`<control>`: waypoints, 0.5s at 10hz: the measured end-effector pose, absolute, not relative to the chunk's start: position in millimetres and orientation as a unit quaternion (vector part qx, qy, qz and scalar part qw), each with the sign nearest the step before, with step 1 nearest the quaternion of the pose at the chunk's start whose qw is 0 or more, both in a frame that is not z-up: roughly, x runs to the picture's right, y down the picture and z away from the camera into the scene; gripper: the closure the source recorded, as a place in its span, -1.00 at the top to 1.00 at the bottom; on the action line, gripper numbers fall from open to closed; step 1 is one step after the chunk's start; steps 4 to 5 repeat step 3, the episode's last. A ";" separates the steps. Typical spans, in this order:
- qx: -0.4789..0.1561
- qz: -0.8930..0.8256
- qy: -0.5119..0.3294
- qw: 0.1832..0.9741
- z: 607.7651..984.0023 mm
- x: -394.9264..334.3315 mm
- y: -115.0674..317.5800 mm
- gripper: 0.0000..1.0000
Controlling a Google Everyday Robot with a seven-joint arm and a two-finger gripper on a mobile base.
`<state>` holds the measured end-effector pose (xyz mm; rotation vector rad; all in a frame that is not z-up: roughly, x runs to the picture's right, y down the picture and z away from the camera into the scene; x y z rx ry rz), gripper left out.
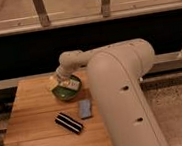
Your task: Place the bottle in the ceramic bowl
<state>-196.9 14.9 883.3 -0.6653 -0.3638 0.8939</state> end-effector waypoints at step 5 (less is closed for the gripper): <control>-0.295 0.451 -0.184 0.822 881.3 -176.8 17.3 0.60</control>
